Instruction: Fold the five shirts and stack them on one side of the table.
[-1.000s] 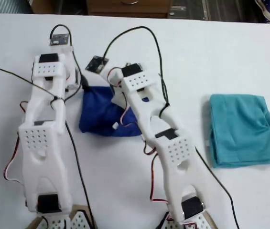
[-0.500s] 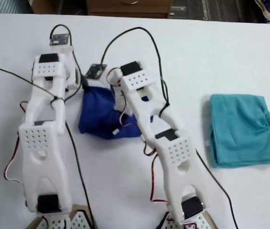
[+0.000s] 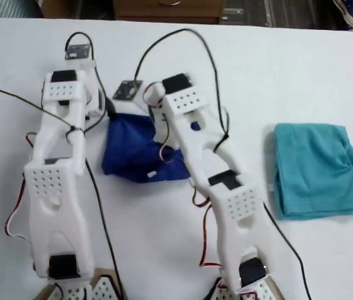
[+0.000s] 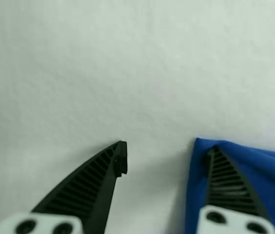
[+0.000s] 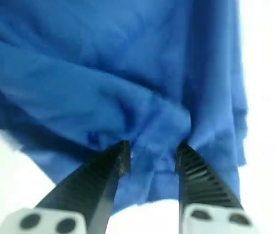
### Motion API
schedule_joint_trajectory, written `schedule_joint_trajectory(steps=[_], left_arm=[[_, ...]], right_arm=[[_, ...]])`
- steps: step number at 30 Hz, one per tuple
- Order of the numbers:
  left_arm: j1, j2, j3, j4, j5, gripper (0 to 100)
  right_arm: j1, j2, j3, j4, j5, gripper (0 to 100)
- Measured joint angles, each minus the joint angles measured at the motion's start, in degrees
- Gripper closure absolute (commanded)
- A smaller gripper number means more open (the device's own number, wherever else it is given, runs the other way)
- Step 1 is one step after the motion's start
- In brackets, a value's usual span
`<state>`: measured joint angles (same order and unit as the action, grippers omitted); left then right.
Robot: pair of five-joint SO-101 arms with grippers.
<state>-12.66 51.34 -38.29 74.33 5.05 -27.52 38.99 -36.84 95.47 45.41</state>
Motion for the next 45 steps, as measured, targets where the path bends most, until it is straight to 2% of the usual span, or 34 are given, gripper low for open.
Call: schedule_joint_trajectory(steps=[5,8,23,32,39,45], left_arm=[[0.0,0.0,0.0,0.0,0.0,74],[0.0,0.0,0.0,0.0,0.0,74],[0.0,0.0,0.0,0.0,0.0,74],[0.0,0.0,0.0,0.0,0.0,74],[0.0,0.0,0.0,0.0,0.0,74],[0.0,0.0,0.0,0.0,0.0,74]], right_arm=[[-0.2,-4.1,4.4,0.9,0.0,85.1],[0.0,-4.7,6.5,0.1,0.1,98.6],[0.3,-3.7,7.2,-17.7,0.1,97.8],[-1.3,-0.2,7.2,-16.7,-2.5,96.8],[-1.4,0.0,7.2,-15.3,-2.5,83.1],[-1.6,0.2,7.2,-15.0,-2.5,85.7]])
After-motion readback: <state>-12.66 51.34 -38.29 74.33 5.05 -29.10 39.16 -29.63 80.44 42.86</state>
